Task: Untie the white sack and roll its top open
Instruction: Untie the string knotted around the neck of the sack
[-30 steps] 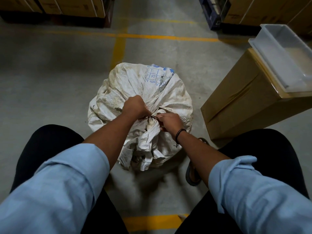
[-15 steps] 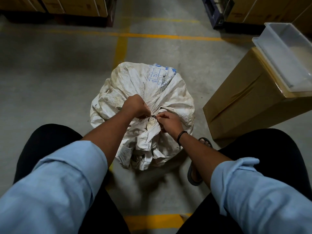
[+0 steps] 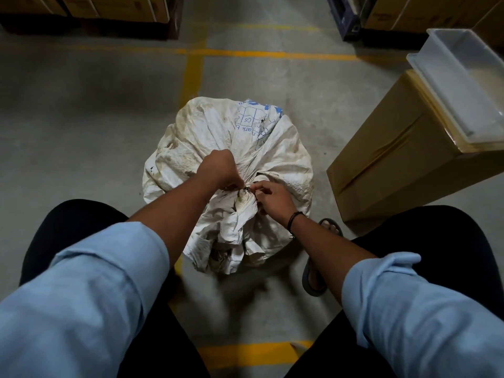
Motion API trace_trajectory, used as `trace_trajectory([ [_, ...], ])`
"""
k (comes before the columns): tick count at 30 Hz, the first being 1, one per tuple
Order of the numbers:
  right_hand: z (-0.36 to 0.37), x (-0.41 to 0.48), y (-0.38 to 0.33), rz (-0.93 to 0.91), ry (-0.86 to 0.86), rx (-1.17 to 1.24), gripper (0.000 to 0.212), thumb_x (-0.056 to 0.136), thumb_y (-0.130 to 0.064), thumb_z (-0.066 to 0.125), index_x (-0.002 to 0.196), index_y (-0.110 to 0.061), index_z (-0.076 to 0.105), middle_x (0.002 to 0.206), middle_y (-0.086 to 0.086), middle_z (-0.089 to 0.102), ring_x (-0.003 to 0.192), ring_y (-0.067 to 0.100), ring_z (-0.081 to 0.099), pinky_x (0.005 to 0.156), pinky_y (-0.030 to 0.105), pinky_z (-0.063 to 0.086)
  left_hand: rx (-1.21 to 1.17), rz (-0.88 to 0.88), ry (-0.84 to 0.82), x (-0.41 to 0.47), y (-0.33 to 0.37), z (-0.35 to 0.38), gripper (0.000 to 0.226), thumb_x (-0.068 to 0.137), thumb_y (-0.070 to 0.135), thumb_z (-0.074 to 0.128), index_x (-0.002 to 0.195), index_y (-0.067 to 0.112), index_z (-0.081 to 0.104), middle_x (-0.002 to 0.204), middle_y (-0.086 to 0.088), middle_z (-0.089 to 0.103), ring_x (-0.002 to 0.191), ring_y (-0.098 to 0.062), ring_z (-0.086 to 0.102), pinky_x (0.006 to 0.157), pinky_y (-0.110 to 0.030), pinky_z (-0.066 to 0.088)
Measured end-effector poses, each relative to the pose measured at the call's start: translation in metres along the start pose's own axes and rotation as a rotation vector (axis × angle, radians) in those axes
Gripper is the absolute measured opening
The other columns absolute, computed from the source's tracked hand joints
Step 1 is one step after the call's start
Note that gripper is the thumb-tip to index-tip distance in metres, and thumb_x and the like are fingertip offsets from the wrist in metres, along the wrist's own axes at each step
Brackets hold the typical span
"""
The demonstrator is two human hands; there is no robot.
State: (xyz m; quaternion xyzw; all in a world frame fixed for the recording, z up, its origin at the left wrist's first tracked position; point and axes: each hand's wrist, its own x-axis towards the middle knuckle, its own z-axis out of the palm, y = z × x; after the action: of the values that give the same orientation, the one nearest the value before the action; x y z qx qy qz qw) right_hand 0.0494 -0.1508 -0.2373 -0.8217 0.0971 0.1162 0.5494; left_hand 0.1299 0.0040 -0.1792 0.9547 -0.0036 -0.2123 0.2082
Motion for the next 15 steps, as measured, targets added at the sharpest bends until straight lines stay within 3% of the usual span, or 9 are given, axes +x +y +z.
trace_trajectory([
  [3, 0.0, 0.003, 0.003, 0.016, -0.021, -0.003, 0.032, 0.096, 0.003, 0.044, 0.1, -0.013, 0.072, 0.075, 0.001, 0.064, 0.063, 0.023, 0.057, 0.054, 0.027, 0.05, 0.043, -0.002, 0.013, 0.0, 0.002, 0.003, 0.038, 0.056, 0.037, 0.093, 0.077, 0.01, 0.075, 0.072, -0.007, 0.072, 0.07, -0.023, 0.073, 0.07, -0.039, 0.065],
  [7, 0.003, 0.006, 0.005, 0.027, -0.051, 0.006, 0.039, 0.095, 0.006, 0.037, 0.095, -0.016, 0.069, 0.077, -0.002, 0.064, 0.065, 0.024, 0.057, 0.057, 0.037, 0.053, 0.073, 0.006, 0.034, -0.001, 0.002, 0.008, 0.039, 0.055, 0.039, 0.088, 0.079, 0.012, 0.072, 0.072, -0.006, 0.067, 0.075, -0.025, 0.071, 0.066, -0.034, 0.06],
  [10, 0.003, 0.008, 0.006, 0.027, -0.077, -0.036, 0.042, 0.087, 0.013, 0.035, 0.095, -0.015, 0.066, 0.081, -0.005, 0.063, 0.064, 0.014, 0.058, 0.053, 0.028, 0.05, 0.079, 0.027, 0.051, -0.002, 0.001, 0.012, 0.042, 0.058, 0.04, 0.088, 0.087, 0.013, 0.075, 0.079, -0.009, 0.069, 0.082, -0.028, 0.07, 0.067, -0.033, 0.057],
  [13, 0.003, 0.009, 0.005, 0.037, -0.116, -0.087, 0.046, 0.079, 0.018, 0.038, 0.096, -0.014, 0.065, 0.08, -0.008, 0.062, 0.057, -0.005, 0.058, 0.048, 0.009, 0.042, 0.075, 0.027, 0.052, -0.003, 0.0, 0.014, 0.043, 0.059, 0.039, 0.088, 0.091, 0.013, 0.078, 0.087, -0.012, 0.073, 0.086, -0.028, 0.071, 0.074, -0.035, 0.06],
  [15, 0.003, 0.009, 0.005, 0.041, -0.122, -0.087, 0.045, 0.078, 0.02, 0.04, 0.093, -0.016, 0.063, 0.077, -0.008, 0.06, 0.05, -0.009, 0.056, 0.046, 0.006, 0.04, 0.069, 0.022, 0.05, -0.004, -0.001, 0.014, 0.04, 0.059, 0.038, 0.088, 0.089, 0.014, 0.078, 0.084, -0.011, 0.073, 0.084, -0.027, 0.071, 0.075, -0.036, 0.061],
])
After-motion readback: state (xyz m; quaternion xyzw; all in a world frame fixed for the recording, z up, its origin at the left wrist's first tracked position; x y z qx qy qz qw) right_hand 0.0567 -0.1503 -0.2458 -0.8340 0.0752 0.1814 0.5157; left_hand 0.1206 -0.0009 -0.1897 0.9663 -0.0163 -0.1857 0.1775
